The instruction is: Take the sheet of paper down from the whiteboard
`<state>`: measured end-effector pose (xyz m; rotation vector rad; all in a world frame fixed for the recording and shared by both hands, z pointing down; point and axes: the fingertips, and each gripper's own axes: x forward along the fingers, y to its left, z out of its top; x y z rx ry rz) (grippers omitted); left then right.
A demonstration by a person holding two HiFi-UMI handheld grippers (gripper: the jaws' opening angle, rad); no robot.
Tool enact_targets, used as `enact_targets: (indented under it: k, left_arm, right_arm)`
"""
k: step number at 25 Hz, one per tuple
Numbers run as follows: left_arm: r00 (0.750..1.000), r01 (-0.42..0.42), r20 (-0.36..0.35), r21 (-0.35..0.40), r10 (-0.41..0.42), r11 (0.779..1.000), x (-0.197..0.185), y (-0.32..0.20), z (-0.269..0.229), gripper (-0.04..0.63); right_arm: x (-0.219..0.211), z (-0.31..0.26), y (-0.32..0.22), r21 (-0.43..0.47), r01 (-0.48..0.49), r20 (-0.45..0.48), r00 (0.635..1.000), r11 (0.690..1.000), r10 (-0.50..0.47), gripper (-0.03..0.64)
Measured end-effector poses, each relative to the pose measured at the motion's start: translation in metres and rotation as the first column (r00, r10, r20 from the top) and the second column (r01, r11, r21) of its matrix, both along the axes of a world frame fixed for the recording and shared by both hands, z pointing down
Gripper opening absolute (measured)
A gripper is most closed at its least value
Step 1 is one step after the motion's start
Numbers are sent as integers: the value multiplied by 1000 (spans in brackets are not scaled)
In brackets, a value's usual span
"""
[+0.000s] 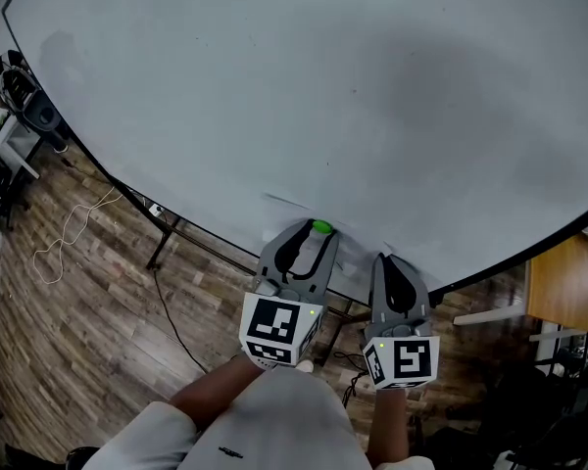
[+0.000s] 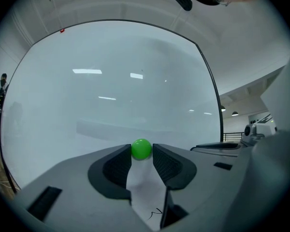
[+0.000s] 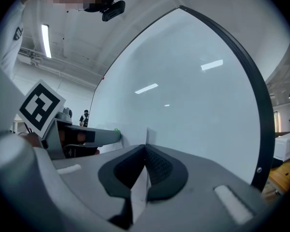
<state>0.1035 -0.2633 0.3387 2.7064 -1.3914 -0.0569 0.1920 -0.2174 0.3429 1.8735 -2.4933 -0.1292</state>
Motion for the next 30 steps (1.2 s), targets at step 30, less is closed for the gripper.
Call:
enact_targets:
  k: [30]
  left_arm:
    - [995,-65,-75,-58,61,996,-41,36,15,123]
  right_arm:
    - [-17,2,39,13,-67,6,998,998,67,11]
